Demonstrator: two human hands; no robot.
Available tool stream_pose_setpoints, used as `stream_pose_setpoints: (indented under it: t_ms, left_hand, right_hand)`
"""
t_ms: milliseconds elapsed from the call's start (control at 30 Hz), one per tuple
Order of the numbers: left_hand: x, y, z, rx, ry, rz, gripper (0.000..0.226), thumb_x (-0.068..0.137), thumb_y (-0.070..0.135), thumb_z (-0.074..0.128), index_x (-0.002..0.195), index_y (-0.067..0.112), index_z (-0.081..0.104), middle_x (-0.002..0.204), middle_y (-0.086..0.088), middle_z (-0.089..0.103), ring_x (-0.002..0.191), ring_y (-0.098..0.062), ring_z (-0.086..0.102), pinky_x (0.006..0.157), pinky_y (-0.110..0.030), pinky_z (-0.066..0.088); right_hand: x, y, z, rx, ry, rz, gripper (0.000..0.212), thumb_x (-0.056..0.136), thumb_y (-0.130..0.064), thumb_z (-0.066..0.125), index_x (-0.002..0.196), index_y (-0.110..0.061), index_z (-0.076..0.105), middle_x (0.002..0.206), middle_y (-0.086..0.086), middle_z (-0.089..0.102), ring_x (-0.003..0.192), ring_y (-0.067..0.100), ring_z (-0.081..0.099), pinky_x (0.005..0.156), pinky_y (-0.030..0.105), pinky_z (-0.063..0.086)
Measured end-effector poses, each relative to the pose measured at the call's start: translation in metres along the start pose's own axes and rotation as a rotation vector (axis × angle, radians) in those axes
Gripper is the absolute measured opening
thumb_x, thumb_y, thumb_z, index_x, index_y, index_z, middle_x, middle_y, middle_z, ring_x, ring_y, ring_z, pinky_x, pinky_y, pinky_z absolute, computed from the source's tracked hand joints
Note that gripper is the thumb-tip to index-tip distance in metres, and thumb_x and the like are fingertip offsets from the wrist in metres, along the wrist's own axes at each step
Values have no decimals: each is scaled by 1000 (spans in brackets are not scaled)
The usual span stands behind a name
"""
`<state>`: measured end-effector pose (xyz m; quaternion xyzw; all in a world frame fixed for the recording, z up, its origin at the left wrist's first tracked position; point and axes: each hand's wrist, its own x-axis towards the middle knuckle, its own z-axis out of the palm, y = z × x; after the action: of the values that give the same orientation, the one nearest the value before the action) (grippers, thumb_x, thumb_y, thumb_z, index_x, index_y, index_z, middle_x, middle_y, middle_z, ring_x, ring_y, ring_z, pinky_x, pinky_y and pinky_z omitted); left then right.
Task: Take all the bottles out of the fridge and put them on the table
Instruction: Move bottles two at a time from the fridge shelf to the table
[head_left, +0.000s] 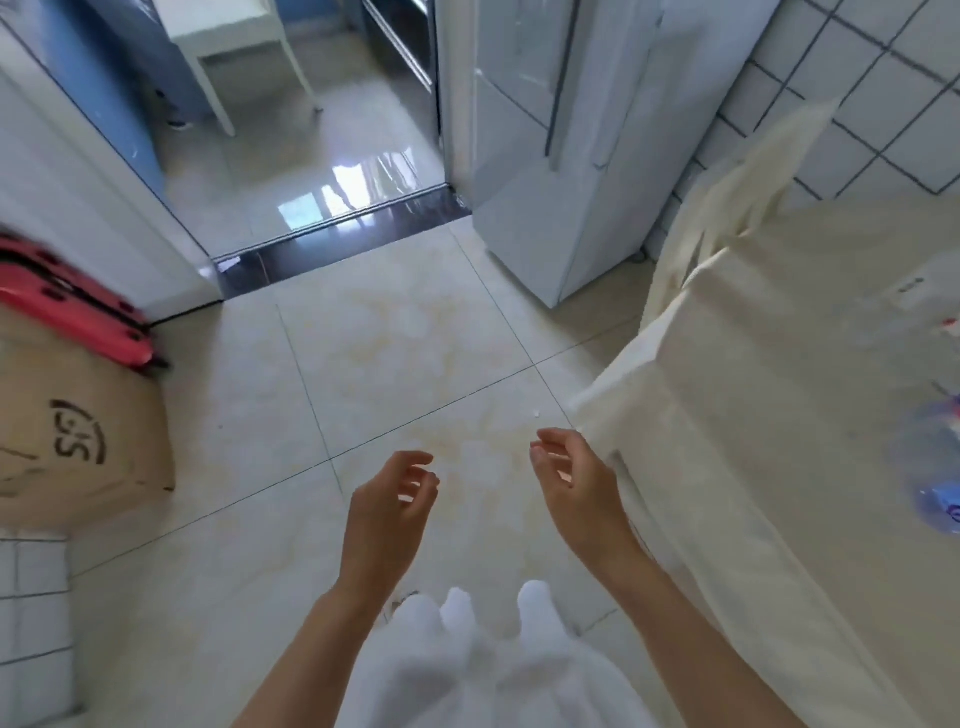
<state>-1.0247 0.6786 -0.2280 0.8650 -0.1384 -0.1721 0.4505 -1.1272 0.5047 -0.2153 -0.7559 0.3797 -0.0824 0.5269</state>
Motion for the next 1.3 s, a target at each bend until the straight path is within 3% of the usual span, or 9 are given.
stream_pose_setpoints:
  t_ms: [233,400,533,700,833,1033,1300]
  left_hand:
    - [67,-57,-125,7,148,-61,16,89,13,63,97,27,63,81,8,71,76,-6,68,70,-29,57]
    - [118,-75,-170,-44,195,-93,14,89,16,62,98,27,63,82,7,71,76,-9,69,70,-31,57]
    - [161,-80,-181,-47,202,-91,13,89,17,62,98,27,63,81,9,71,76,-7,69,67,-28,56]
    - [227,-70,-181,-41,138,-86,14,88,18,63,97,29,63,81,11,70,75,-2,67,64,-16,49]
    - [296,-55,-181,37,-58,-87,13,88,19,65,96,29,64,84,17,67,75,8,62,61,-3,42]
    - [399,-22,-188,98,-153,-63,12,89,19,65,98,28,64,83,17,66,75,10,60,61,-3,42]
    - [529,13,-183,127,-169,20,12,90,17,65,97,26,66,84,15,67,74,8,62,61,-3,42]
  right_hand:
    - [35,-60,122,-40,-116,-6,22,94,-31,58,115,-24,56,104,-12,65,91,-17,55,71,-1,42]
    - [60,-97,169,-85,-176,-15,19,94,-33,56,112,-30,53,99,-21,61,90,-18,55,68,-3,40]
    - [94,-120,190,-101,-175,-37,22,95,-32,54,116,-25,55,100,-18,61,90,-18,54,71,1,42]
    - [154,-146,210,-92,-170,-37,25,94,-33,54,118,-25,55,98,-20,61,95,-11,56,75,6,42]
    - [222,-176,220,-98,-190,-40,29,95,-32,53,121,-21,54,111,-12,62,99,3,59,73,6,40]
    - [326,-233,222,-117,-209,-66,30,95,-35,53,121,-18,55,109,-8,62,99,7,58,71,3,38]
    - [437,-274,205,-79,-97,-48,31,95,-37,51,120,-20,55,112,-11,62,102,4,58,75,6,38]
